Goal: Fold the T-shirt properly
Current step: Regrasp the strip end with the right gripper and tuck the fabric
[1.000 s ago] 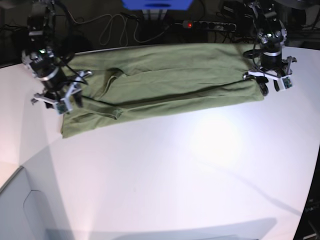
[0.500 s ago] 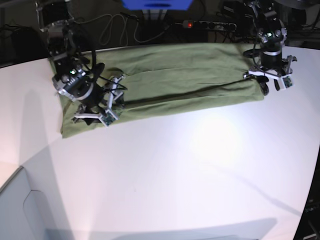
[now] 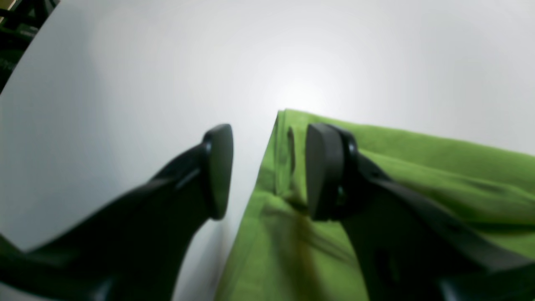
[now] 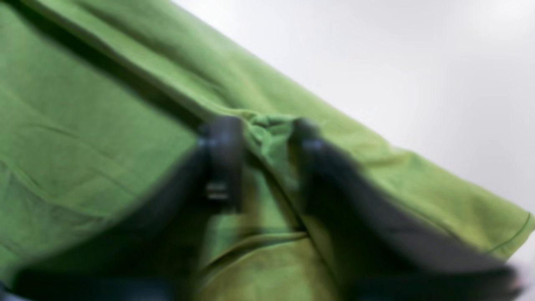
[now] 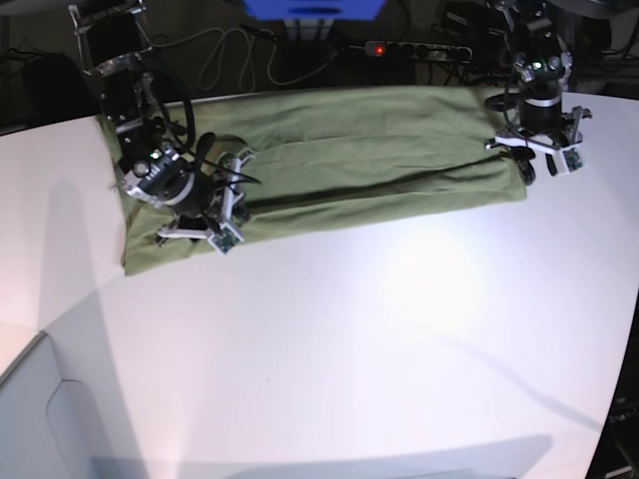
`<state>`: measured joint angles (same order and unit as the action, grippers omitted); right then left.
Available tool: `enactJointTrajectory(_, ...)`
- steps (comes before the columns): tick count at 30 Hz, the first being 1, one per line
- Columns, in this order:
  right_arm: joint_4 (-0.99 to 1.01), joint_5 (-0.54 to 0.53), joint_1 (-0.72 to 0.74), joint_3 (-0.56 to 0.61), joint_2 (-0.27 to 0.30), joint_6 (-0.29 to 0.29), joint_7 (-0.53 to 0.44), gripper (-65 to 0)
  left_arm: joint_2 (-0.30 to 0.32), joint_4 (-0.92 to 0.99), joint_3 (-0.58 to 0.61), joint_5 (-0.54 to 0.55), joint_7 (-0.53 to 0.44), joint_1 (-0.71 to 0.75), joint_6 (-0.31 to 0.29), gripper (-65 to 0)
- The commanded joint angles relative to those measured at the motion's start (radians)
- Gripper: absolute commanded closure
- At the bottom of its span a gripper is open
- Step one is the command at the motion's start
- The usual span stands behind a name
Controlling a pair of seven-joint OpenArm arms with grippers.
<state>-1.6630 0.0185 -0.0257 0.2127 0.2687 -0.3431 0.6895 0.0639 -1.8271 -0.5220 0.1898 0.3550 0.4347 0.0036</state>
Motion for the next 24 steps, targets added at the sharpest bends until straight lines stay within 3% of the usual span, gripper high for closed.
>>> enactJointTrajectory(1, -0.016, -0.01, 0.007, -0.005, 0.005, -0.014, -0.014, -0.2, 0.007, -0.021, -0.005, 0.0, -0.026, 0.002, 0.005, -27.4)
enactJointTrajectory(17, -0.197, -0.009, -0.211, -0.003, 0.013, -0.014, -0.012, -0.9, 0.007, -0.03, -0.005, 0.001, -0.026, 0.014, 0.005, -27.4)
enactJointTrajectory(20, -0.193, -0.007, -0.222, -0.009, 0.014, -0.014, -0.011, -8.0, 0.007, -0.067, -0.005, 0.001, -0.026, 0.036, 0.005, -27.5)
enactJointTrajectory(24, -0.194, -0.009, -0.224, -0.011, 0.048, -0.014, -0.012, -23.6, 0.007, -0.096, -0.005, 0.001, -0.026, 0.042, 0.005, -27.6)
